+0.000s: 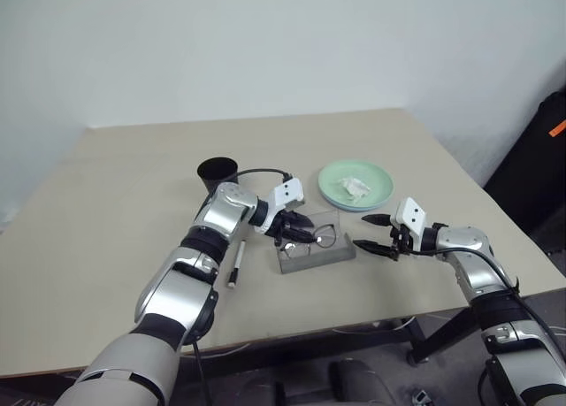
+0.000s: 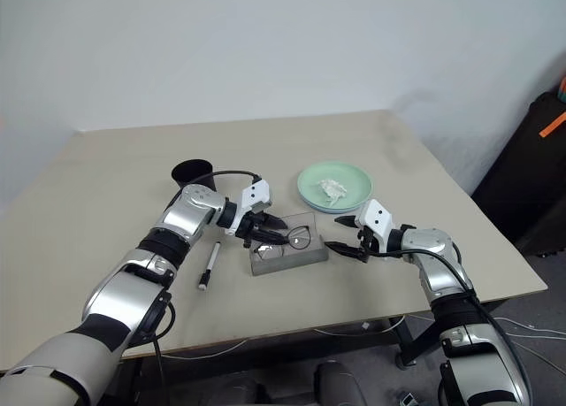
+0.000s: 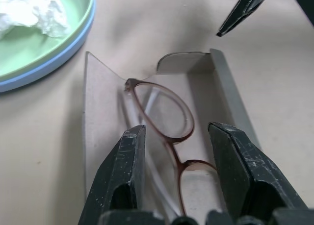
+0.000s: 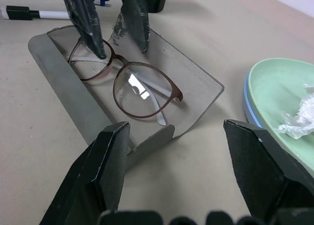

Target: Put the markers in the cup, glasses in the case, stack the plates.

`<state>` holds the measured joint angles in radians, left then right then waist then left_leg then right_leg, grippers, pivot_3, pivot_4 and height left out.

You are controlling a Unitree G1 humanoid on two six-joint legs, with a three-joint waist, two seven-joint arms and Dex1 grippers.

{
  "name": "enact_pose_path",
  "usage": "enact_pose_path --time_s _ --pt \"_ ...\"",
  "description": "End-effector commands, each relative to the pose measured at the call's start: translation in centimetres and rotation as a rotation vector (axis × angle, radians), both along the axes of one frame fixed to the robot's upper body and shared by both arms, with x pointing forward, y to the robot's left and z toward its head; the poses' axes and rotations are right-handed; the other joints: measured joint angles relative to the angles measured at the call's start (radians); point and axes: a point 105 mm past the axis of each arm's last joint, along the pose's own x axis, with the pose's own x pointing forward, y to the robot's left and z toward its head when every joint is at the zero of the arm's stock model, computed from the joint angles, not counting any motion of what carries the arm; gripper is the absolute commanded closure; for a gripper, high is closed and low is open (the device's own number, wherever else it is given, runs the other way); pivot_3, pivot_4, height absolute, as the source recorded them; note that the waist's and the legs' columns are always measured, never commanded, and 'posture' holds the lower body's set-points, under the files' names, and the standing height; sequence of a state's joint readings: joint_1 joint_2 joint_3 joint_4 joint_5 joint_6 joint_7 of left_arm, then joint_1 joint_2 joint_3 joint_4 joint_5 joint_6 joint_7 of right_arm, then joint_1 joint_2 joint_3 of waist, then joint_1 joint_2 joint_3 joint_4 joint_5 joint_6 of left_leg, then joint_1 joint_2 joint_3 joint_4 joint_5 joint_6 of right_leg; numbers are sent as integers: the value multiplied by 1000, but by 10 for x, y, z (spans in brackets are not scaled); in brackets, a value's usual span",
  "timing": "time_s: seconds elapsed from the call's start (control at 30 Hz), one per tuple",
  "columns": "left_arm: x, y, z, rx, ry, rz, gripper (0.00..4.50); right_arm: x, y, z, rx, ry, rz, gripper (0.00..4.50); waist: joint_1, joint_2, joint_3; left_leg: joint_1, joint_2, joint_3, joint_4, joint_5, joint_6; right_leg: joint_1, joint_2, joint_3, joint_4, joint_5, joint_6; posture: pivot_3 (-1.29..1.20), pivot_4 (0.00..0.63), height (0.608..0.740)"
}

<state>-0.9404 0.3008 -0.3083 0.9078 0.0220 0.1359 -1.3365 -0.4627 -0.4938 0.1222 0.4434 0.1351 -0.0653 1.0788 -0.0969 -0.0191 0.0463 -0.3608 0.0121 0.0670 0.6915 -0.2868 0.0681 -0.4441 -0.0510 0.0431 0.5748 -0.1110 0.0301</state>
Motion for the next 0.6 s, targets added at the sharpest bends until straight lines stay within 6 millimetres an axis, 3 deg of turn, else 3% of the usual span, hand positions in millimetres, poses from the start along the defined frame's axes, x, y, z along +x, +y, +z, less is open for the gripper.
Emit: enact_pose_path --time_s 0.03,0.23,0.33,0.47,0.6 --pt "1 -2 8 1 -41 -32 2430 7 4 17 8 -70 10 1189 0 0 0 0 0 0 0 0 0 0 0 0 0 0 0 0 0 740" --pt "-2 -4 1 25 -41 -44 2430 7 4 17 5 -72 7 1189 0 0 0 0 0 0 0 0 0 0 0 0 0 0 0 0 0 740" --pt "-11 -4 -3 36 -4 -97 3033 7 3 16 3 -73 4 1189 0 0 0 0 0 0 0 0 0 0 0 0 0 0 0 0 0 740" --pt "-19 -1 -7 63 25 -143 4416 7 3 16 1 -75 3 1189 0 0 0 0 0 0 0 0 0 0 0 0 0 0 0 0 0 740" --pt "-17 -1 -7 58 23 -119 4416 7 3 16 -1 -76 0 1189 0 0 0 0 0 0 0 0 0 0 0 0 0 0 0 0 0 740"
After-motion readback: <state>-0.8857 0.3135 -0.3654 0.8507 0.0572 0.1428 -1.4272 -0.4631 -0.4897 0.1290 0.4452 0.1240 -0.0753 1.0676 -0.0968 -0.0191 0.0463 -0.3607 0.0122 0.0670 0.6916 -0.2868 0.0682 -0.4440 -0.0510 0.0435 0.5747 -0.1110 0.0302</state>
